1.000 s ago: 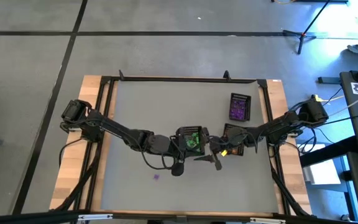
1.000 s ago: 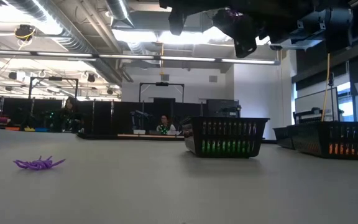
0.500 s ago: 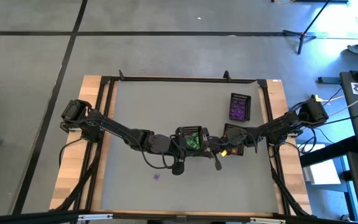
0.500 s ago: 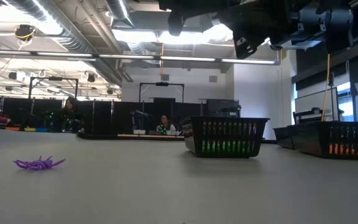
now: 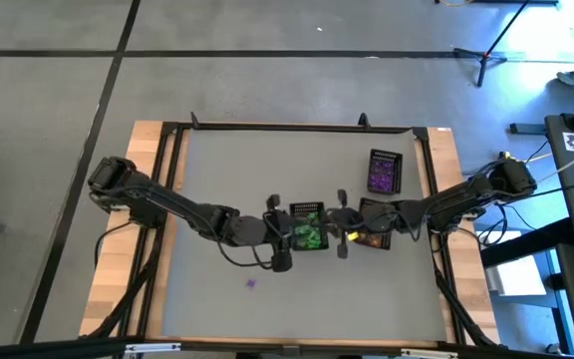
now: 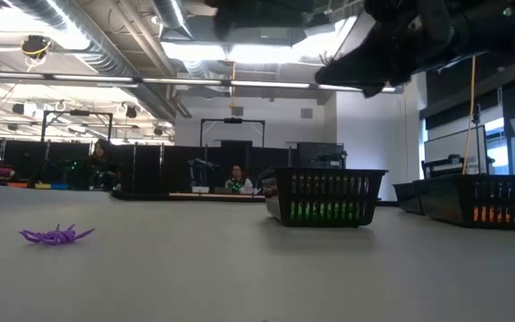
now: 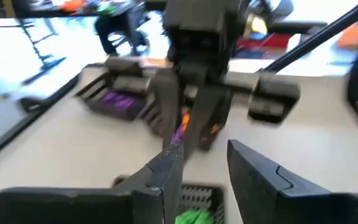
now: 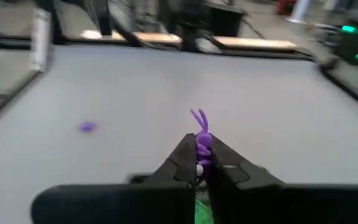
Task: Sort Halloween decoration
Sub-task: Put the bottom purple spider toy into the top bin, then put the purple spider toy into the top bin
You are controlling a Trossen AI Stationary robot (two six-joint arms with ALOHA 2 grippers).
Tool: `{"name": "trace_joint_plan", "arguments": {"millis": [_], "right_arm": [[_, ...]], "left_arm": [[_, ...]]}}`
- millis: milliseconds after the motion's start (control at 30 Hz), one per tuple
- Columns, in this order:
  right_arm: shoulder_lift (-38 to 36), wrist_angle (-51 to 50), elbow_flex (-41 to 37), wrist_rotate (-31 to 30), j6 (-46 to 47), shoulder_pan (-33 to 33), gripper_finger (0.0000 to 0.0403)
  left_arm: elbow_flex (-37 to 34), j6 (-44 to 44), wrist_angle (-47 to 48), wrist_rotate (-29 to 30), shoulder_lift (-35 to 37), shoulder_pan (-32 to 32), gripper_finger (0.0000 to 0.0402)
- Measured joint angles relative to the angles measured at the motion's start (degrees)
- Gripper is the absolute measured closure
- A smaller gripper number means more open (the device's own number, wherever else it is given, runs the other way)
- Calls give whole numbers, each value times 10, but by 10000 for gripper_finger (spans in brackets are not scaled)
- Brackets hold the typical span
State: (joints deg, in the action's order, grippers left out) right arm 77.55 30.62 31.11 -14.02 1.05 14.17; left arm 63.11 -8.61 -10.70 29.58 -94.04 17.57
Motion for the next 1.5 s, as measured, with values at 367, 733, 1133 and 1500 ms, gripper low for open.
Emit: {"name": "trace_joint_plan", "arguments": {"millis": [367,733,1133,1500], "right_arm": [[-247,-247,-84,-331,81,0,382],[-549,-389,-222,-465,234,-66,381],[-598,-435,-228,-370,232,-138,249],[-598,-238,-228,-75,153,-139,212]], "left_arm": [[0,-122,196,105,20,41,284],[0,-178,214,134,18,54,284],[0,-180,205,134,18,50,284],[0,-165,212,65,18,56,284]]}}
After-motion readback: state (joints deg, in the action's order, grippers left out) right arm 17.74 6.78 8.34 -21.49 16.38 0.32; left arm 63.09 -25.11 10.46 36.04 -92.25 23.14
